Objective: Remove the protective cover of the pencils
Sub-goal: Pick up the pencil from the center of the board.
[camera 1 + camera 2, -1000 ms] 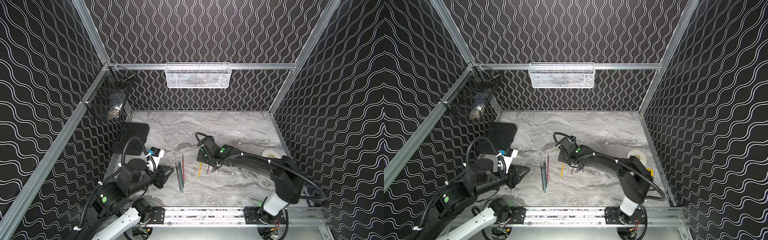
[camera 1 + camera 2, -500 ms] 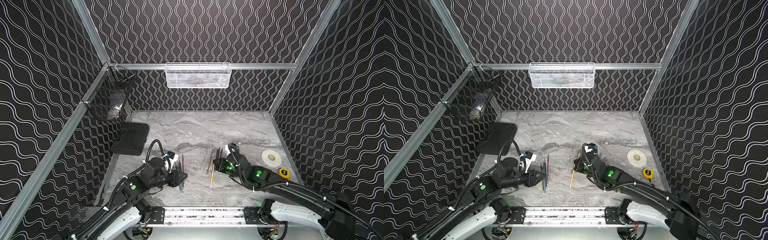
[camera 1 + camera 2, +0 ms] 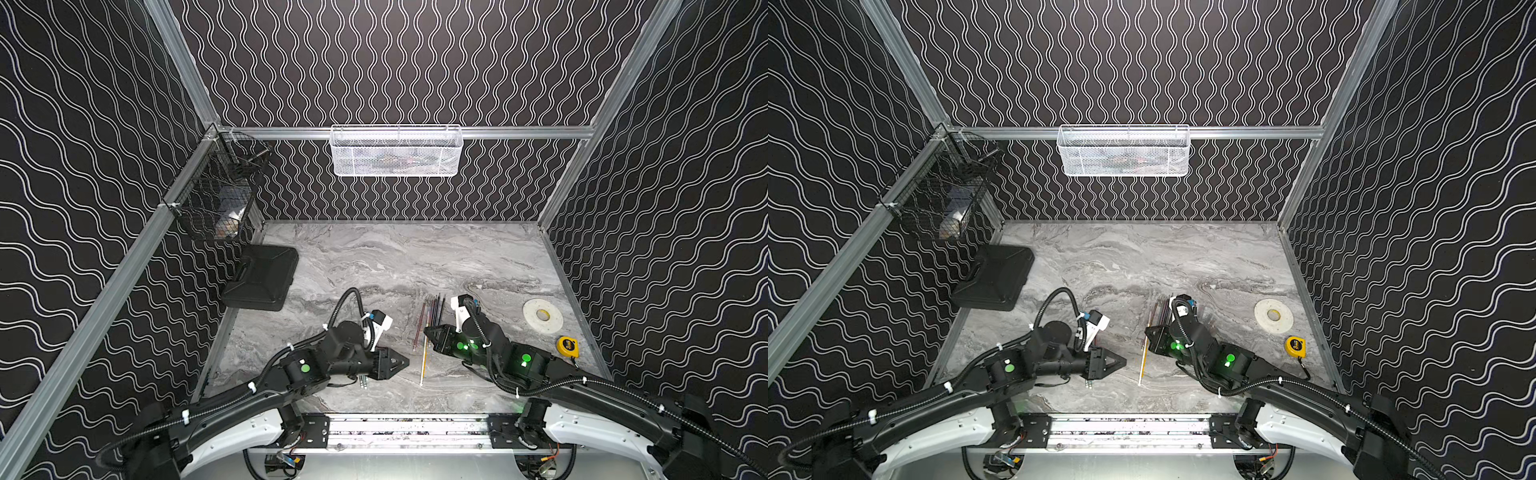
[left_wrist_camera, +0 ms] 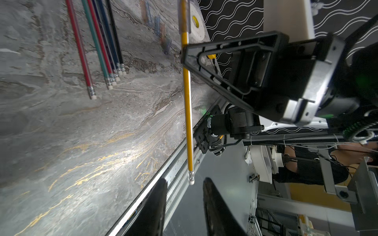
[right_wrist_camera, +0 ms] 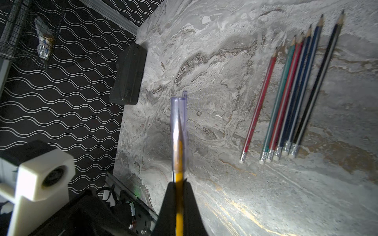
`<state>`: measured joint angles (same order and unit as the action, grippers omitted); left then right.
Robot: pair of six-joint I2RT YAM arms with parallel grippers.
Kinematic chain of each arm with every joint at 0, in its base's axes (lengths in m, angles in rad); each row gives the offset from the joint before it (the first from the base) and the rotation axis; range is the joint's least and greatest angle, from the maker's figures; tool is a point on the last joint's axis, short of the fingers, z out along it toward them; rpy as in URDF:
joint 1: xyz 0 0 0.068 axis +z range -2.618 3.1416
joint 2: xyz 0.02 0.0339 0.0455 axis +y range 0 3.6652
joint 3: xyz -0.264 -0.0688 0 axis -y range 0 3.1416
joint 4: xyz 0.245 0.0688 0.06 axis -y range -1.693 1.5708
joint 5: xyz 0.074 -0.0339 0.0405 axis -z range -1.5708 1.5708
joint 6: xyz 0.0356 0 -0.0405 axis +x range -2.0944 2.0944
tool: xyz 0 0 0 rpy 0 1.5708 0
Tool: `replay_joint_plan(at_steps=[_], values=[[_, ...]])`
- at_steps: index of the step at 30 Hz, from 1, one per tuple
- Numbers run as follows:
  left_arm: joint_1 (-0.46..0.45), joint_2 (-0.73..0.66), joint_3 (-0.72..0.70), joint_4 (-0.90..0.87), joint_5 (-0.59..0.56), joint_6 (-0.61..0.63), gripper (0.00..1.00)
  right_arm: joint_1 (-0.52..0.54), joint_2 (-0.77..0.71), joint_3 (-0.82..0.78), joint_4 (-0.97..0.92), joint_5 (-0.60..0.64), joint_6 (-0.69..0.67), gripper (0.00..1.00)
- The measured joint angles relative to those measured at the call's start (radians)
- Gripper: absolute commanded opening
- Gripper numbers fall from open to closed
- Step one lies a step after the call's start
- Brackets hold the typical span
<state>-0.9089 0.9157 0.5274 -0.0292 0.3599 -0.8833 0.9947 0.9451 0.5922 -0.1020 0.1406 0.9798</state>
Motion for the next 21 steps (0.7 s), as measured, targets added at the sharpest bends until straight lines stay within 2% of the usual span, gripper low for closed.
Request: replay_joint_plan(at_steps=[6, 15, 21], values=[[-0.053, 0.102, 0.032, 0.065, -0.039, -0.010, 0.34, 0.019, -0.005, -0.005, 0.022, 0.000, 0.008, 0.05], [-0.073, 0.192, 0.057, 0.122, -0.056, -0.009, 0.33, 0.024, -0.053, -0.027, 0.024, 0.011, 0.031, 0.05], [-0.096, 0.226, 0.073, 0.148, -0.056, -0.011, 0.33, 0.026, -0.093, -0.028, -0.009, 0.063, 0.060, 0.04]])
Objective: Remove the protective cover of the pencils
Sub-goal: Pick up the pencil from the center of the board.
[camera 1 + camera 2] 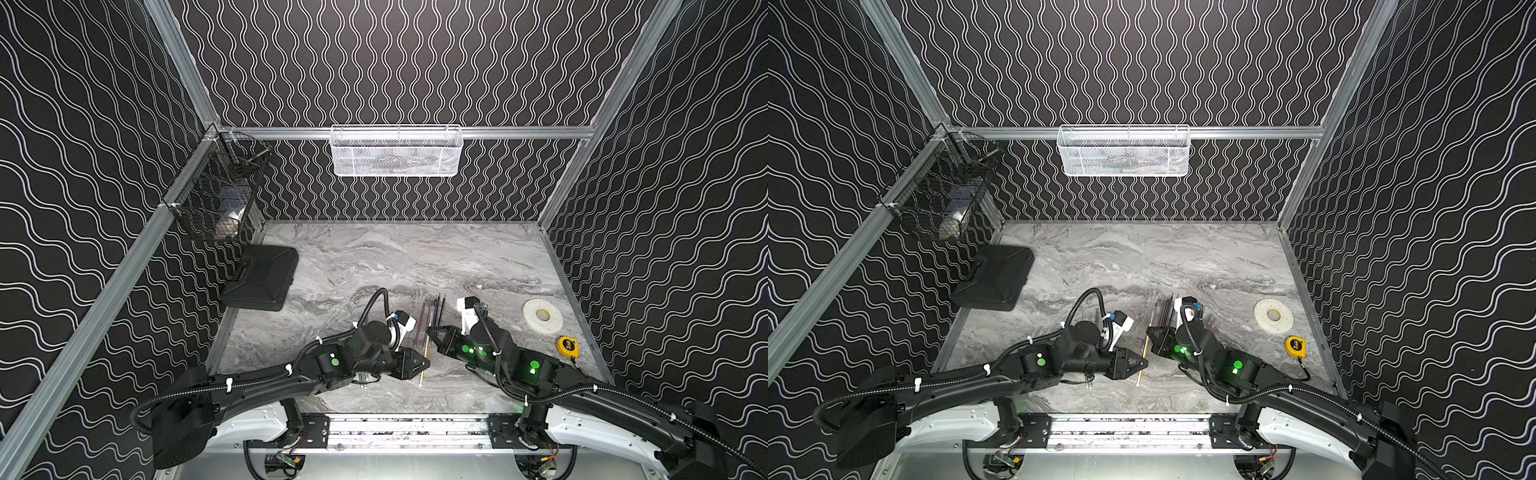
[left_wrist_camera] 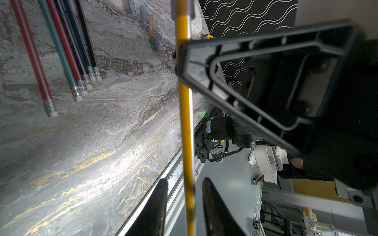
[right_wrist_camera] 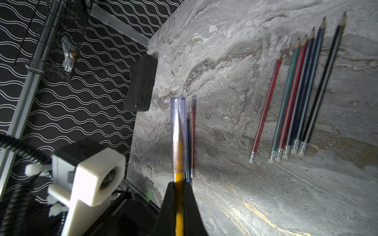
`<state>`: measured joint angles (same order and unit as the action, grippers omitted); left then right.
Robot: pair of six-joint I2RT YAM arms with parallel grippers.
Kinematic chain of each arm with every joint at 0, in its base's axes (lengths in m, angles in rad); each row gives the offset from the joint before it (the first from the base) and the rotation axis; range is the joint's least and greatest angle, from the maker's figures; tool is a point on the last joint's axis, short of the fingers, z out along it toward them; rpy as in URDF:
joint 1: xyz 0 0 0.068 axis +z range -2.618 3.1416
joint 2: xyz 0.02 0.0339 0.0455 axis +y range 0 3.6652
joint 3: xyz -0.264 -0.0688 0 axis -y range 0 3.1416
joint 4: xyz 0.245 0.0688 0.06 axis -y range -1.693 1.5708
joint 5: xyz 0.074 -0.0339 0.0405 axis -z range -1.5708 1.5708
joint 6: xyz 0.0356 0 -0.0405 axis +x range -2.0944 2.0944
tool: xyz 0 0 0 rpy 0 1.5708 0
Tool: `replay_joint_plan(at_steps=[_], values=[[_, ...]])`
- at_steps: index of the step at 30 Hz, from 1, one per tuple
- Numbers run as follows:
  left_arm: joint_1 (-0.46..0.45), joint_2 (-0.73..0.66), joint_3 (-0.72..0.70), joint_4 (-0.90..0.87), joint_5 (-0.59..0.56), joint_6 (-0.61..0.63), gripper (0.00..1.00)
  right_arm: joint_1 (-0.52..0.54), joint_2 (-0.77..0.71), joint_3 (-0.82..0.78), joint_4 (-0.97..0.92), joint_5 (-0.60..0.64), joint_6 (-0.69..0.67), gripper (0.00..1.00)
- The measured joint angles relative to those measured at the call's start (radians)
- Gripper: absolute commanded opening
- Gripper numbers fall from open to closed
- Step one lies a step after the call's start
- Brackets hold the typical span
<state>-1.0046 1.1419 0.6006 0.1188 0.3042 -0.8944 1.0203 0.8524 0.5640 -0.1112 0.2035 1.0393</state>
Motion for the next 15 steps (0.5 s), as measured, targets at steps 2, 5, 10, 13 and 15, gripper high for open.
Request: replay_joint_plan(at_steps=[2, 5, 10, 13, 15], values=[[-0.007, 0.006, 0.003, 0.010, -0.002, 0.000, 0.33, 0.002, -0.005, 0.002, -0.019, 0.024, 0.016, 0.04], [-0.018, 0.018, 0.010, 0.018, -0.002, -0.003, 0.33, 0.004, -0.008, 0.002, -0.041, 0.050, 0.032, 0.04], [-0.030, 0.035, 0.023, 0.019, -0.012, -0.003, 0.33, 0.006, -0.020, 0.004, -0.070, 0.089, 0.062, 0.04], [-0.031, 0.044, 0.027, 0.020, -0.012, -0.003, 0.33, 0.006, -0.036, 0.011, -0.092, 0.121, 0.077, 0.04], [-0.031, 0.051, 0.029, 0.020, -0.012, -0.003, 0.33, 0.006, -0.044, 0.013, -0.101, 0.138, 0.085, 0.04]])
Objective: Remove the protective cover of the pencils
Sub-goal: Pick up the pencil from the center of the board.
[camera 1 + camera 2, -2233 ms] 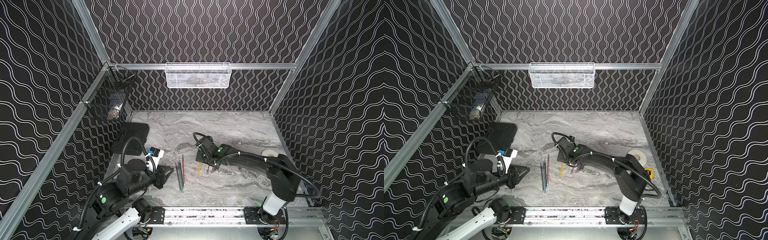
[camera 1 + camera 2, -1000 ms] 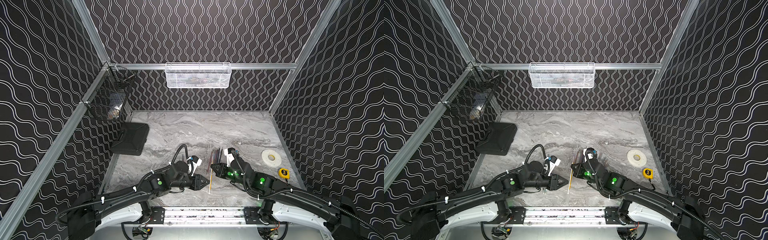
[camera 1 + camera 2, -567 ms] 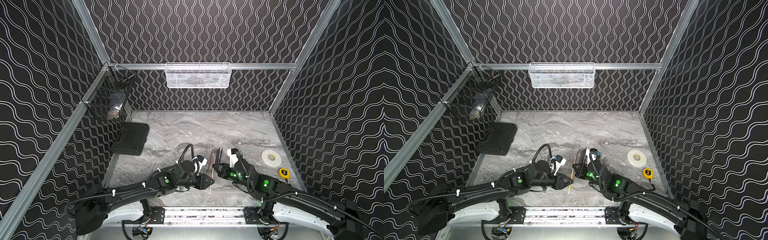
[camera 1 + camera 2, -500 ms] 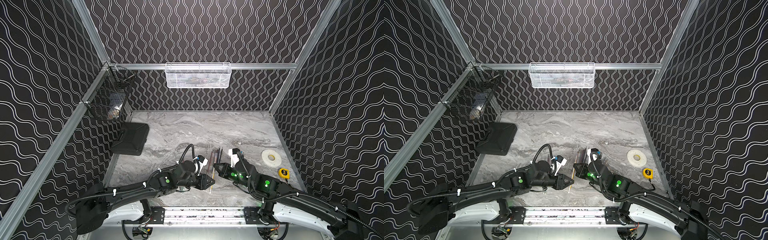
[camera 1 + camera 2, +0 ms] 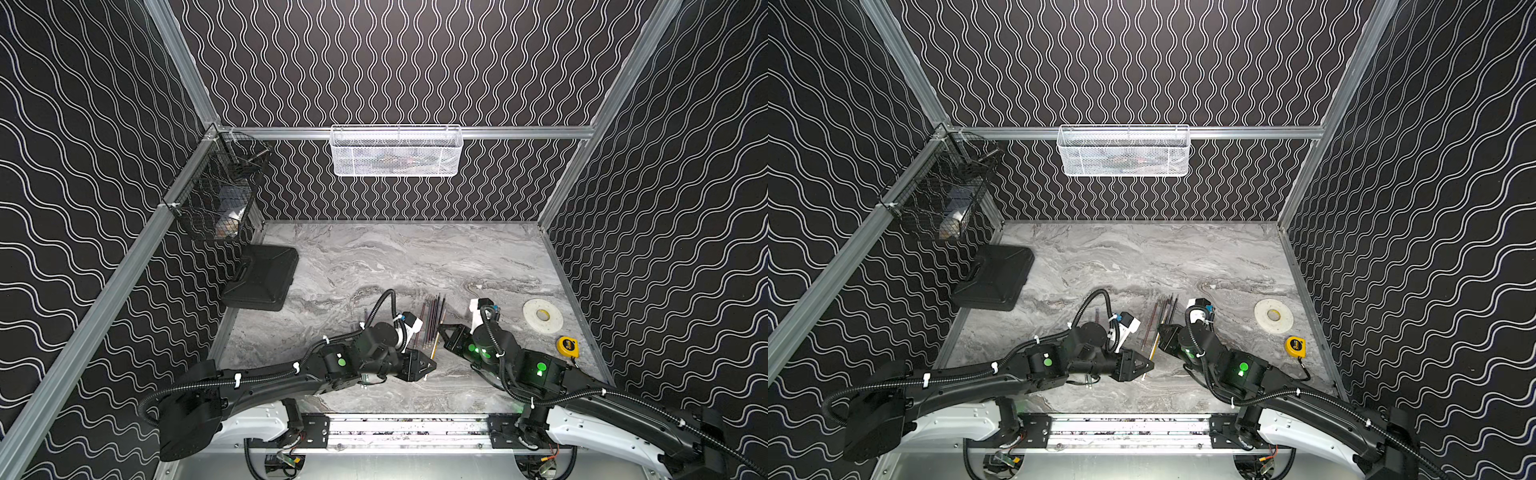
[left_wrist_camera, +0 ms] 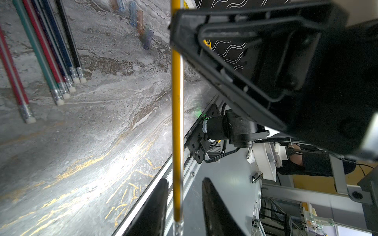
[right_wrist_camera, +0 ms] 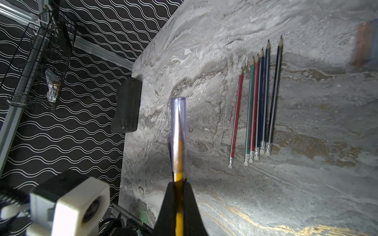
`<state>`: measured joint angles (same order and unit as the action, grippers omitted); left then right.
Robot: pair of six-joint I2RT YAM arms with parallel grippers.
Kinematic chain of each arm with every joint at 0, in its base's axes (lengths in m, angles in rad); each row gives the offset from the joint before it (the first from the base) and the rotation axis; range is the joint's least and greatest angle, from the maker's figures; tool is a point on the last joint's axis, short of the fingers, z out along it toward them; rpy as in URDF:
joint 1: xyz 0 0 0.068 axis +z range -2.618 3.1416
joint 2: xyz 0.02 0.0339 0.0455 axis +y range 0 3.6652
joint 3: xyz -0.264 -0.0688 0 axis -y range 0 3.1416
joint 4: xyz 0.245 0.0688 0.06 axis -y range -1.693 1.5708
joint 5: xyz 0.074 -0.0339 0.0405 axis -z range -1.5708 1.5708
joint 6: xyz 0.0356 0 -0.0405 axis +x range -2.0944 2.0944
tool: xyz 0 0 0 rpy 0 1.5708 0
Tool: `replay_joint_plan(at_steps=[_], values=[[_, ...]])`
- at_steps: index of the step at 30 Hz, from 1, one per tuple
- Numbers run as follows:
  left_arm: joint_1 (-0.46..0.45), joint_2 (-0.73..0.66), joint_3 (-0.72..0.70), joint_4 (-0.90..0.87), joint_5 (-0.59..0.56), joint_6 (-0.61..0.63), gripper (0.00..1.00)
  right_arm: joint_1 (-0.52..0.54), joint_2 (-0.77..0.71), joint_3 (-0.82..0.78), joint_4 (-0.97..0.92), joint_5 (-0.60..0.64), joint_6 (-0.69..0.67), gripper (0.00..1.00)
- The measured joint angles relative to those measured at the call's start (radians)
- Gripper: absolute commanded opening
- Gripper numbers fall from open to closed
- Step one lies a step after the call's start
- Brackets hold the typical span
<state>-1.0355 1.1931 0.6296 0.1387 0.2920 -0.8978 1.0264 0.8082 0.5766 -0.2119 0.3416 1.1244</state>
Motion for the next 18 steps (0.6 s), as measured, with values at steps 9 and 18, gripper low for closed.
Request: replay_joint_plan(at_steps=[9, 18], values=[[0.000, 0.037, 0.021, 0.003, 0.002, 0.000, 0.33, 0.000, 0.019, 0.008, -0.013, 0.019, 0.023, 0.03], [-0.005, 0.082, 0.026, 0.048, 0.026, -0.016, 0.16, 0.000, 0.024, 0.013, -0.013, 0.019, 0.027, 0.03]])
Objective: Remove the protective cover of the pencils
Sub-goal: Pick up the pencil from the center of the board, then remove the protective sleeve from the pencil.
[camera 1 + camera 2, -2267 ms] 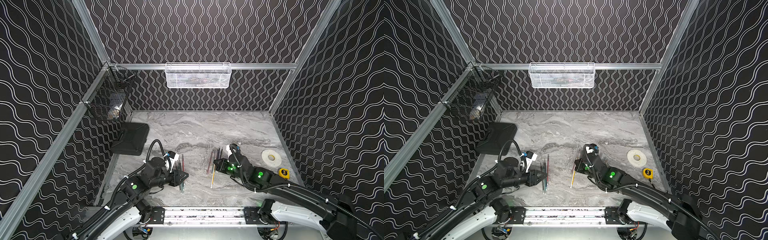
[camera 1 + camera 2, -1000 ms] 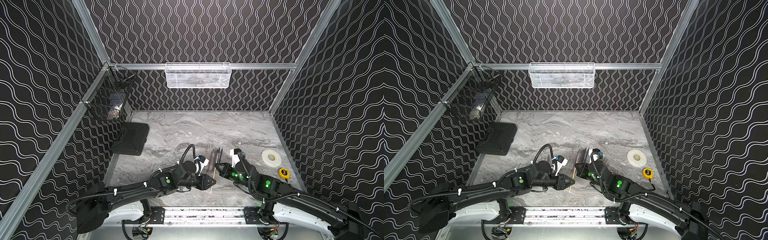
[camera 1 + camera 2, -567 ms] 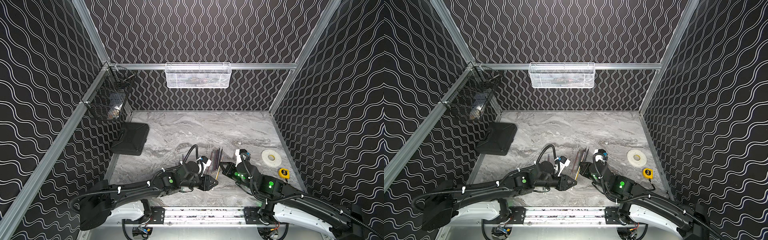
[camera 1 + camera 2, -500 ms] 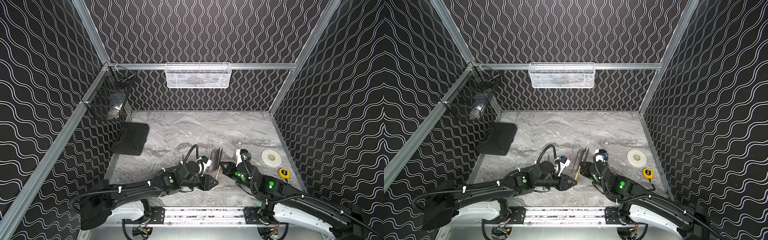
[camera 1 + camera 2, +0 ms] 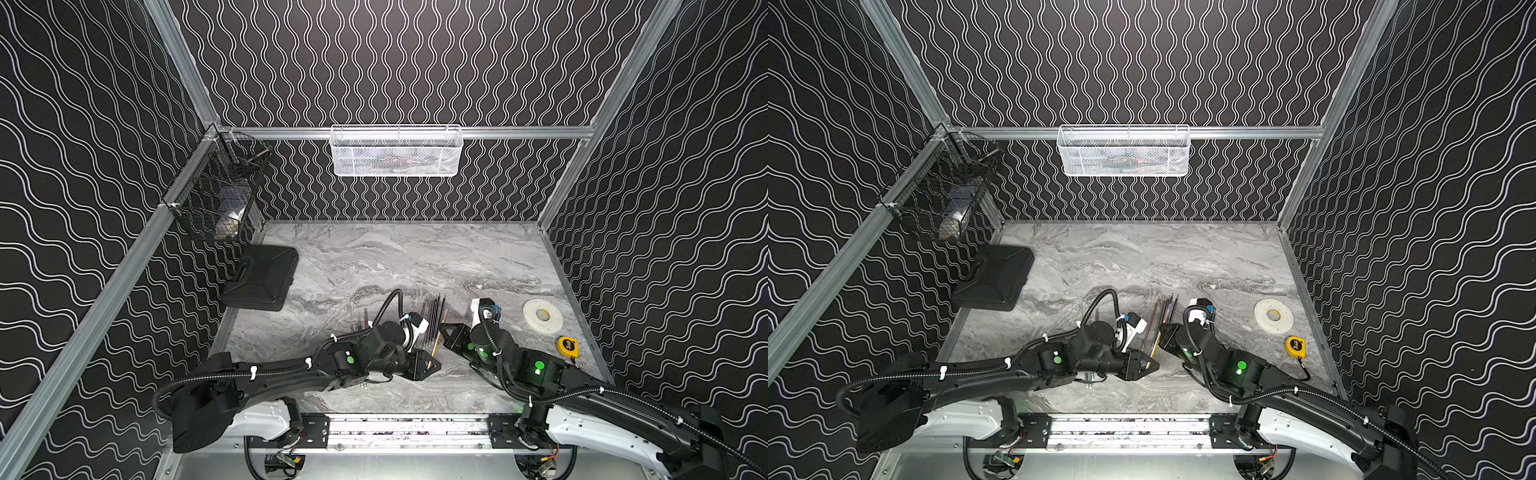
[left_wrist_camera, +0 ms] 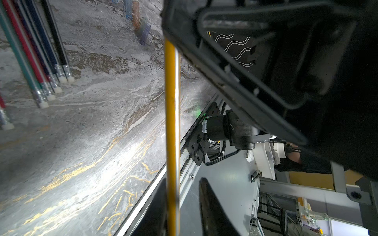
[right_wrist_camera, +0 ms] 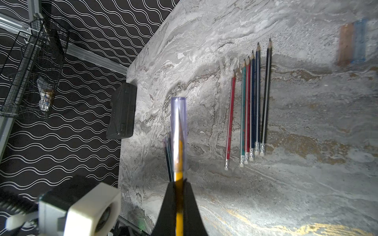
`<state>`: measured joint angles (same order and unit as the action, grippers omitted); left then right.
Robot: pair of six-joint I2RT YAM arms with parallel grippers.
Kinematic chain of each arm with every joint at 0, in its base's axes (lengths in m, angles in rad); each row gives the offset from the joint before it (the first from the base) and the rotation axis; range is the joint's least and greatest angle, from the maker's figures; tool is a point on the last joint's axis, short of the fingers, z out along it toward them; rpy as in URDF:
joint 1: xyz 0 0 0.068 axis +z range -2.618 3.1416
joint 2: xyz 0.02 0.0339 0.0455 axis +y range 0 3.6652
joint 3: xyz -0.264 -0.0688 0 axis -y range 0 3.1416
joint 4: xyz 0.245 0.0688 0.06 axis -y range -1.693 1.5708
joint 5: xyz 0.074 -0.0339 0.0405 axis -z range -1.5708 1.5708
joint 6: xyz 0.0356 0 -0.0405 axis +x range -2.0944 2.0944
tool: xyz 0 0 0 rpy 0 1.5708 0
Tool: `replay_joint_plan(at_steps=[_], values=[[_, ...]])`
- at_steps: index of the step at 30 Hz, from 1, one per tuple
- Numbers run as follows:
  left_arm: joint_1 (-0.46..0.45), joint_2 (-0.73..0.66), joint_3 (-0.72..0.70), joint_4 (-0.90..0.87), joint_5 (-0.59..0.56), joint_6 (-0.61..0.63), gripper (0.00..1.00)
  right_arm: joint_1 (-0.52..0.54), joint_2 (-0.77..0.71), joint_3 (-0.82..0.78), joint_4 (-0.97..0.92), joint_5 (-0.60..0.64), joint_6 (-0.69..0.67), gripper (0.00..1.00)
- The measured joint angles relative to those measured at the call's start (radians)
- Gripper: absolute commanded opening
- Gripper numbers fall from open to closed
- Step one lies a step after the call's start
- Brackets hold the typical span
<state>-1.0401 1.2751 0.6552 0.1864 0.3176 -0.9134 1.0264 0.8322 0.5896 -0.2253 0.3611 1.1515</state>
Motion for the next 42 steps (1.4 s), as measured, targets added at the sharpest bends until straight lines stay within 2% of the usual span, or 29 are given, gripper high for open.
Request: replay_joint_plan(at_steps=[4, 7, 9, 11, 14, 19, 26, 32, 38, 42], values=[[0.000, 0.003, 0.001, 0.000, 0.000, -0.003, 0.00, 0.000, -0.010, 0.000, -0.006, 0.003, 0.000, 0.04], [-0.002, 0.003, 0.006, -0.002, 0.000, -0.003, 0.00, 0.000, -0.021, 0.000, -0.010, 0.006, 0.000, 0.07], [-0.002, 0.003, 0.006, -0.001, 0.003, -0.001, 0.00, 0.001, -0.027, 0.000, -0.015, 0.007, 0.000, 0.17], [-0.002, -0.003, 0.005, -0.008, 0.004, 0.000, 0.00, 0.001, -0.034, 0.006, -0.031, 0.011, -0.001, 0.34], [-0.002, -0.030, 0.005, -0.031, 0.003, 0.006, 0.00, 0.001, -0.051, 0.023, -0.067, 0.021, -0.010, 0.43], [-0.002, -0.102, 0.052, -0.203, -0.041, 0.078, 0.00, 0.000, -0.117, 0.039, -0.134, 0.034, -0.020, 0.43], [-0.002, -0.210, 0.262, -0.631, -0.140, 0.269, 0.00, 0.000, -0.211, 0.045, -0.192, 0.036, -0.074, 0.43], [-0.002, -0.285, 0.360, -0.922, -0.183, 0.393, 0.00, 0.000, -0.178, 0.051, -0.185, -0.007, -0.116, 0.43], [-0.002, -0.344, 0.282, -1.012, -0.189, 0.439, 0.00, 0.000, -0.080, 0.048, -0.101, -0.100, -0.141, 0.42], [-0.002, -0.378, 0.267, -1.009, -0.183, 0.444, 0.00, 0.000, -0.026, 0.029, 0.009, -0.189, -0.150, 0.42]])
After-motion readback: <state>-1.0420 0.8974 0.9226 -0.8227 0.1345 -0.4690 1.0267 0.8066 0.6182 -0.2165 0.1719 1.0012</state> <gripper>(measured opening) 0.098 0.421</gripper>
